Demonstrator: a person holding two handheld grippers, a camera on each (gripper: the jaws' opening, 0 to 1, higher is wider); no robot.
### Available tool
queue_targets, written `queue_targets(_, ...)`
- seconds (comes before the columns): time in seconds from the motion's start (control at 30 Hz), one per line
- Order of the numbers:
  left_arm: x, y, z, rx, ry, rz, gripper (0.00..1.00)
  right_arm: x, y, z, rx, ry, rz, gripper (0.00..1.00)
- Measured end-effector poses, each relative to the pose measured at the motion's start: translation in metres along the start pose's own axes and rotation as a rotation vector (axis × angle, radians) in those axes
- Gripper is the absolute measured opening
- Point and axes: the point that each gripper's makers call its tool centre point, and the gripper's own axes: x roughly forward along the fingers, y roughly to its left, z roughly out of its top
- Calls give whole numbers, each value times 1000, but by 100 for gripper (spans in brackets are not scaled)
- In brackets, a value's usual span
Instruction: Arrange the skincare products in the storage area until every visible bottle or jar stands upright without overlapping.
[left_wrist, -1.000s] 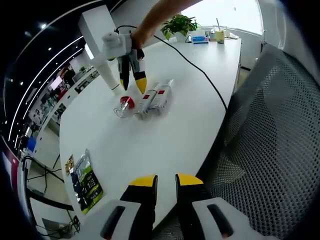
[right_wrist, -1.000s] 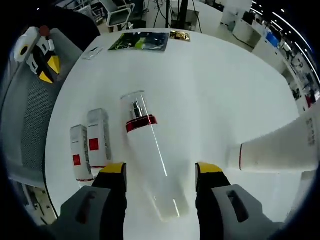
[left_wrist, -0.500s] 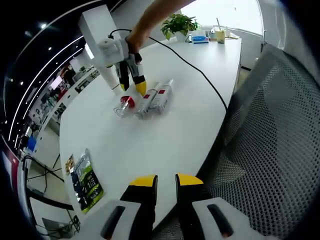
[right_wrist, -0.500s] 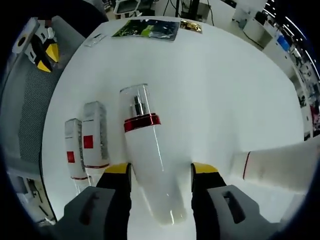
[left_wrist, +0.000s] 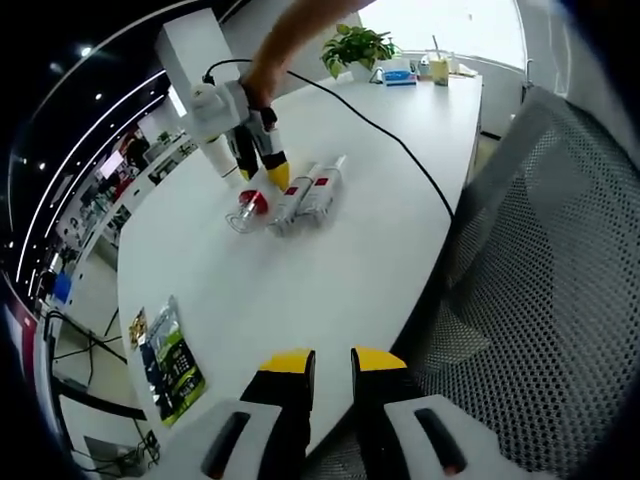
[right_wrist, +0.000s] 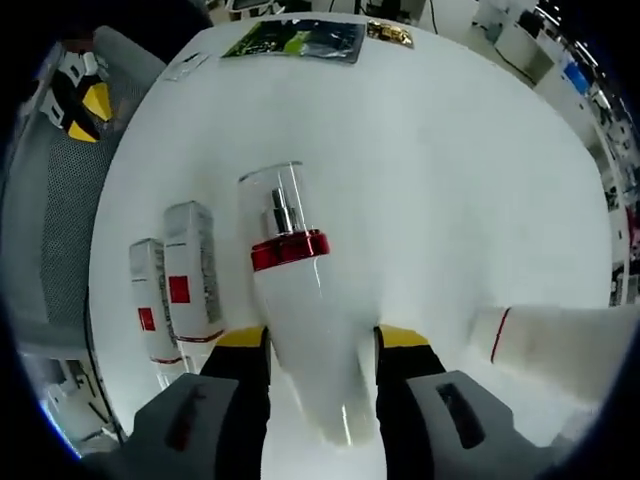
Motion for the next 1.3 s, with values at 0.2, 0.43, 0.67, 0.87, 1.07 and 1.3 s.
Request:
queue_targets(0.2, 0, 0, 0, 1, 4, -2, 15, 1, 0, 0, 9, 65, -1, 36)
queue_targets(0.43, 1, 0, -1, 0, 1, 2, 15, 2, 7, -1, -76, 69, 1, 27)
queue_targets(0.67, -1, 3, 2, -2, -12, 17, 15, 0, 4, -4, -3, 17, -24, 25)
queue_targets(0.87, -2, 5, 3, 0, -17, 24, 15, -3, 7, -7, 30, -25, -65, 24)
queue_targets(1.07, -2, 6, 3, 0, -21, 30, 15, -11, 5, -9, 56, -67, -108, 24)
queue_targets(1.3, -3, 7, 4, 2, -25, 33, 15, -27, 2, -10, 117, -139, -159, 24)
